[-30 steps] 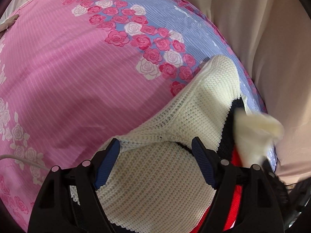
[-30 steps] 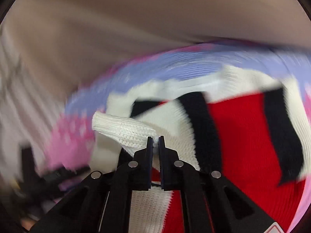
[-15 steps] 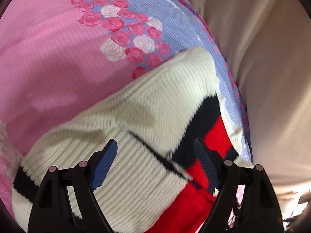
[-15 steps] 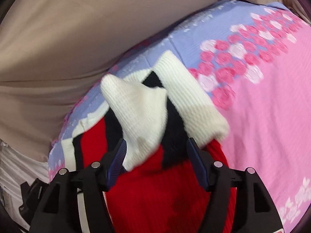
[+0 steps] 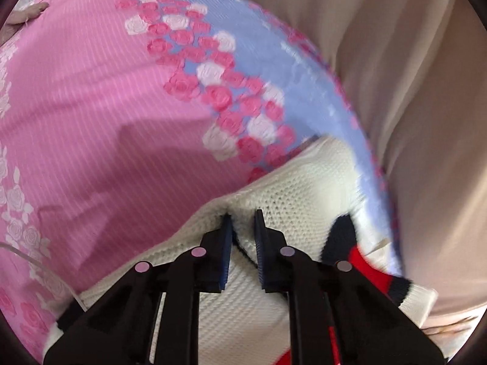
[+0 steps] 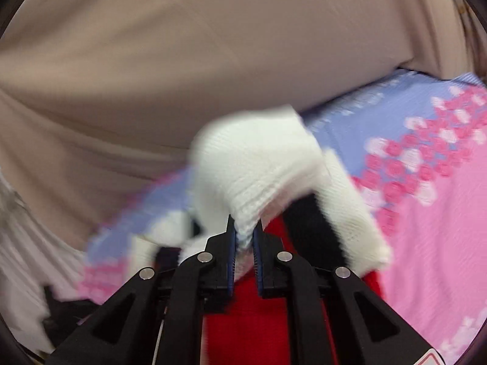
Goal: Fold small clothes
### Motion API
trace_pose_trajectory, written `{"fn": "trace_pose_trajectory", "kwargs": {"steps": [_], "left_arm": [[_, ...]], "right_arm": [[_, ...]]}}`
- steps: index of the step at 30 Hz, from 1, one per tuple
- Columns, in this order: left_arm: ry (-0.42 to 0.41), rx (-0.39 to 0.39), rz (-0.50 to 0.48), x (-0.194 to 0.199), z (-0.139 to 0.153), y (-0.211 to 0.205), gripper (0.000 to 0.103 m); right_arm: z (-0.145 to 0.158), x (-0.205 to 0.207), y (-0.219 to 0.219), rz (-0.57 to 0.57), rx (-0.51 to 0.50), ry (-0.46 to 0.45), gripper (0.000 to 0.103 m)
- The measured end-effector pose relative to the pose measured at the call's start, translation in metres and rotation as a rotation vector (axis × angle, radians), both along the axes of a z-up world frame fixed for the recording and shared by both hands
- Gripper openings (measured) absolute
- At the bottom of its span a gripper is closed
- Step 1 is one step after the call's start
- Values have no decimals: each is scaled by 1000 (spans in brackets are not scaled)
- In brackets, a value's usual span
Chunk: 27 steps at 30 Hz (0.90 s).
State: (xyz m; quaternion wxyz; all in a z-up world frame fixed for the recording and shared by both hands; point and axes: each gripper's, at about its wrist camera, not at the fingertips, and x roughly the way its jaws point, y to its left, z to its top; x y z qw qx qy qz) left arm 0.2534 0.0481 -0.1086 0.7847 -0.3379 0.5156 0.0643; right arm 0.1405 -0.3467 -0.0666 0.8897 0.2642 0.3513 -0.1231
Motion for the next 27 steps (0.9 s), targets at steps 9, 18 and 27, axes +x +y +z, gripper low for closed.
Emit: {"fn": "trace_pose_trajectory", "kwargs": {"steps": [9, 18, 27], "left_arm": [[11, 98, -74, -4, -9, -14, 17], [-124, 36, -188, 2, 64, -12, 54], [-23, 139, -351, 119, 3, -81, 44]], "right_arm": [[-68, 6, -18, -42, 51, 205, 11], [-32, -28, -22, -64, -24, 139, 27], [-15, -44, -14, -29, -126, 154, 49]]}}
